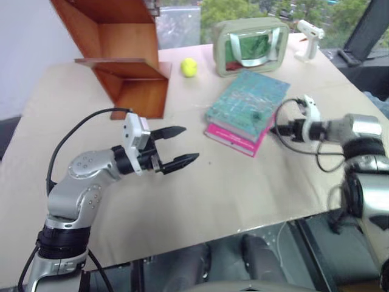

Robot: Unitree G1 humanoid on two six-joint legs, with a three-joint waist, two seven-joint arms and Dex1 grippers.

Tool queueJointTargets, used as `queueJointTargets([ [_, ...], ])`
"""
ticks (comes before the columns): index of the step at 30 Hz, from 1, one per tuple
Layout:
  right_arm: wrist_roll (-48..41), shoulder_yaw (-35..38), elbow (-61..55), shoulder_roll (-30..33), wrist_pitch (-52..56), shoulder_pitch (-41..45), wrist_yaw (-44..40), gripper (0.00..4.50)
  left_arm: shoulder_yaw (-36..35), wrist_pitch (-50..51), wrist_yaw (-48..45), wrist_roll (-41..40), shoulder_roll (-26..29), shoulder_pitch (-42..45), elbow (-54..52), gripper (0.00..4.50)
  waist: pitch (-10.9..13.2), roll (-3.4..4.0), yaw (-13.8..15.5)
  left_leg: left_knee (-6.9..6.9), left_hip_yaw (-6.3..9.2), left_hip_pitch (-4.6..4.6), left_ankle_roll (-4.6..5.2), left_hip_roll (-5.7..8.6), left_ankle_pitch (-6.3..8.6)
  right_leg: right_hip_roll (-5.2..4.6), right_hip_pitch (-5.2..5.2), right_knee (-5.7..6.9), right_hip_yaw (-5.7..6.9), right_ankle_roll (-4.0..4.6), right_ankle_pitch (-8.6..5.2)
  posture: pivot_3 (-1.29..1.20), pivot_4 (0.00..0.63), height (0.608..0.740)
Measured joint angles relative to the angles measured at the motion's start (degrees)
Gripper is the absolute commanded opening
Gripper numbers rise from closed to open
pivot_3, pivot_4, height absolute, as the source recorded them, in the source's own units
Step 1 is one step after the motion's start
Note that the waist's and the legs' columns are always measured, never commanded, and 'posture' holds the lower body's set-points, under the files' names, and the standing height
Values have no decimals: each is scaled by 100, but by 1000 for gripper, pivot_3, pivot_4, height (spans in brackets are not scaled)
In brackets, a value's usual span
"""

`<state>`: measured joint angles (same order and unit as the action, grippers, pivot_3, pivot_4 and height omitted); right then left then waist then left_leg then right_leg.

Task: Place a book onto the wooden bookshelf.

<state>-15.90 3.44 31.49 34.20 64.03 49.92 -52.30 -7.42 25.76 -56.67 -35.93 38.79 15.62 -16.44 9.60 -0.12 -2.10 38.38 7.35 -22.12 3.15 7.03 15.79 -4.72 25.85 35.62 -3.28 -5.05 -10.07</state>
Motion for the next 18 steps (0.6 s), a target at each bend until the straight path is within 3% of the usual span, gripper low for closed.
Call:
queueJointTargets([
  [2,-386,-129,-1661,309,595,-729,-127,1379,-5,-18,-4,36,-3,0,73,4500,-1,3,24,4,1,-23,0,3,0,-8,22,-1,9,-1,1,0,150,740],
  [5,-999,7,-3423,347,1306,-820,-17,1379,61,-67,-35,86,-37,45,158,4500,-1,4,-43,6,-23,-4,-1,2,0,-20,21,19,-14,-3,2,0,150,740],
  [10,-1094,-24,-3928,-92,1350,-214,533,1379,100,-131,-71,105,-65,117,263,4500,-2,1,-6,3,-14,23,-8,-1,-4,-11,-14,24,4,4,7,0,150,740],
  [13,-256,-737,-2959,-694,216,618,1412,1379,114,-181,-104,158,-67,189,370,4500,-4,-4,-33,5,-25,32,-14,0,-8,-7,-16,26,-6,9,13,0,150,740],
  [18,895,-1429,-58,-1600,-1779,1582,2275,1379,111,-244,-74,203,-86,203,361,4500,-6,-8,-1,0,-8,12,-16,0,-10,-4,1,16,13,15,11,0,150,740],
])
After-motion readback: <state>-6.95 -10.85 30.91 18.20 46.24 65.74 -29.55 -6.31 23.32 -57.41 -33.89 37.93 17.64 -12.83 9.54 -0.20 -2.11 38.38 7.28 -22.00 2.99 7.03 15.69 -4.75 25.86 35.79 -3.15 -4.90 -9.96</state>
